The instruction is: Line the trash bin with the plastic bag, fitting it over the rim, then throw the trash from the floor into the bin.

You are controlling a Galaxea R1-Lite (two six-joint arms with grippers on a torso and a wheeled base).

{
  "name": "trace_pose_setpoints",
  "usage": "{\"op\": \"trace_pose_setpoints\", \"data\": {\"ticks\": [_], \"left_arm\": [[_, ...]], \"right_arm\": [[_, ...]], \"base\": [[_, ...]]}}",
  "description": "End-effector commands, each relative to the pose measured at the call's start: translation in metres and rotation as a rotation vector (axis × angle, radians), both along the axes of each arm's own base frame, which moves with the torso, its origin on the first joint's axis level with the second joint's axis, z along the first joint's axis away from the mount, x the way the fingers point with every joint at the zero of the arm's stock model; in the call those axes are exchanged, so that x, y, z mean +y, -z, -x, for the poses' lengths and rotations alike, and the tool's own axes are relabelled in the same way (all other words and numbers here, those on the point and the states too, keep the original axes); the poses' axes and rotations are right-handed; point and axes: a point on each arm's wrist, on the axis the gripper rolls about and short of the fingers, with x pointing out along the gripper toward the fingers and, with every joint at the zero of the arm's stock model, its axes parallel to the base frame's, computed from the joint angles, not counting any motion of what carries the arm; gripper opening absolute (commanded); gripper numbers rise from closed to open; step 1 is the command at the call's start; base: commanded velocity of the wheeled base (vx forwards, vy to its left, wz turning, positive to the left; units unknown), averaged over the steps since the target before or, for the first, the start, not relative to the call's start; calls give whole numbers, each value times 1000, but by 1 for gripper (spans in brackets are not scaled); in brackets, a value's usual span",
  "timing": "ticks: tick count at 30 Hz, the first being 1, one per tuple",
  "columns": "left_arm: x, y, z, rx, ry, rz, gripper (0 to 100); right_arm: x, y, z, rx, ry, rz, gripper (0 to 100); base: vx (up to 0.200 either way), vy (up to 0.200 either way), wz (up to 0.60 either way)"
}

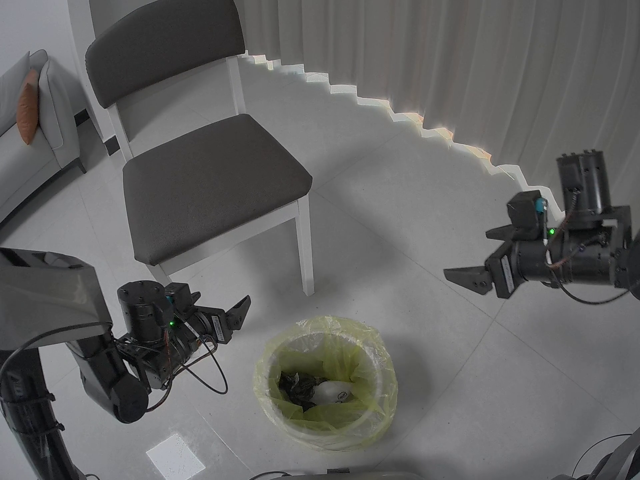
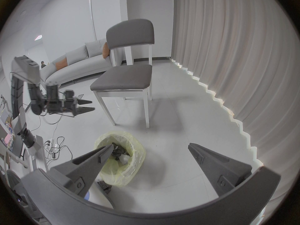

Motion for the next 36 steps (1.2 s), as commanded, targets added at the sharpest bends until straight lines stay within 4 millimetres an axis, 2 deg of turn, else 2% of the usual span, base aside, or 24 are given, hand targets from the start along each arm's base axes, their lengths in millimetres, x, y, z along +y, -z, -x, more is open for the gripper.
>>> {"op": "trace_pose_setpoints", "data": {"ticks": [1,2,5,6,7,9,11,12,14,18,22,26,35,36], "left_arm": [[3,54,-25,118,-11,-37,100],[2,54,-25,115,-6,-37,100],[-3,53,-22,105,8,-34,100],[-5,51,-19,102,19,-34,100],[-5,51,-19,102,19,-34,100],[-9,45,-12,87,36,-25,100],[-10,40,-7,66,46,-14,100],[-10,39,-7,63,46,-13,100],[-7,33,4,49,89,1,100],[-3,17,19,36,149,29,100],[-2,7,18,4,145,42,100],[-2,7,21,9,142,39,100],[-3,7,26,28,131,62,100],[-3,7,26,26,123,63,100]], "right_arm": [[-25,4,46,-57,18,-26,100],[-26,8,45,-48,20,-23,100],[-22,33,30,44,25,13,100],[-18,49,14,80,31,24,100],[-18,49,14,80,31,24,100],[-7,74,-16,101,30,-11,100],[-1,85,-31,106,29,-62,100],[0,85,-32,105,29,-67,100],[9,99,-49,129,33,-124,100],[15,112,-64,157,34,-123,100],[19,114,-74,159,35,-122,100],[22,120,-82,198,38,-109,100],[23,146,-116,265,41,-113,100],[23,160,-127,298,42,-111,100]], "base": [[0,0,0],[0,0,0],[0,0,0],[0,0,0],[0,0,0],[0,0,0],[0,0,0],[0,0,0],[0,0,0],[-50,0,0],[-200,0,0],[-200,0,0],[0,0,0],[0,0,0]]}}
